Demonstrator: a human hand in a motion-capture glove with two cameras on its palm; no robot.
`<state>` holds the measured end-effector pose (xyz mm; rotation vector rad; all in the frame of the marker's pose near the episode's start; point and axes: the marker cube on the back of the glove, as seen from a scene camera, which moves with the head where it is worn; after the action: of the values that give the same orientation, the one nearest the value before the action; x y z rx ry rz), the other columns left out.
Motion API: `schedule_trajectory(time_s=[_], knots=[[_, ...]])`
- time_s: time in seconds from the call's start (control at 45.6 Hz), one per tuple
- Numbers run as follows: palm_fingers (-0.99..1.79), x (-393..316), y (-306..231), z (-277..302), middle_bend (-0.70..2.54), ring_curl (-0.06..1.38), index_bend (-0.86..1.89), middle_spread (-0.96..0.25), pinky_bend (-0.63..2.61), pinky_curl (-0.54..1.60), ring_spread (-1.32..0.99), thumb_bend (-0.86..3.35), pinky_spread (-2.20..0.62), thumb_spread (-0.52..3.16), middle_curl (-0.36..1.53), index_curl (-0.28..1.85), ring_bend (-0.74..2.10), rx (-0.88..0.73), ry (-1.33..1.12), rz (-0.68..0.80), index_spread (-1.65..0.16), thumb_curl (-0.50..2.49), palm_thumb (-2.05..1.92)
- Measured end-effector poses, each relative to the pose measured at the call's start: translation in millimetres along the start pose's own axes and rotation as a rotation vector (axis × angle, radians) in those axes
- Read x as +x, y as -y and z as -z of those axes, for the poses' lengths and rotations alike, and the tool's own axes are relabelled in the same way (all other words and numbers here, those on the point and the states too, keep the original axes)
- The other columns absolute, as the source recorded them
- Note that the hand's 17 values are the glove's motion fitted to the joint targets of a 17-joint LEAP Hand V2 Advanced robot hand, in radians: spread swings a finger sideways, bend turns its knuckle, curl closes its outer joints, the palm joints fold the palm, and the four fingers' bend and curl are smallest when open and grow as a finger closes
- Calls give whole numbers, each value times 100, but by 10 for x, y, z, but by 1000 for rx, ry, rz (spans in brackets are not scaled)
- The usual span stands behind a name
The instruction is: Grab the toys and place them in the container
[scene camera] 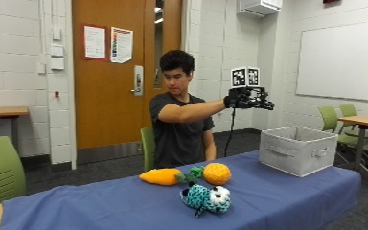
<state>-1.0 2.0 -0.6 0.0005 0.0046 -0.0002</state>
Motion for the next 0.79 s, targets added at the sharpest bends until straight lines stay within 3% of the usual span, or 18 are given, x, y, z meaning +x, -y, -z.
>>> schedule_trajectory(time_s=[0.285, 0.571, 0.79], knots=[[25, -15, -83, 71, 29, 9, 18, -13, 41, 18, -30, -12, -10, 88, 14, 14, 23, 32, -12, 16, -22, 0, -19], [22, 472, -317, 125, 29, 13, 18, -15, 42, 23, -36, -12, -12, 100, 21, 21, 26, 79, -80, -16, -26, 0, -19], [23, 1302, -312, -370, 29, 16, 18, -15, 41, 26, -38, -13, -12, 98, 24, 25, 29, 54, -53, -93, -27, 2, -20]])
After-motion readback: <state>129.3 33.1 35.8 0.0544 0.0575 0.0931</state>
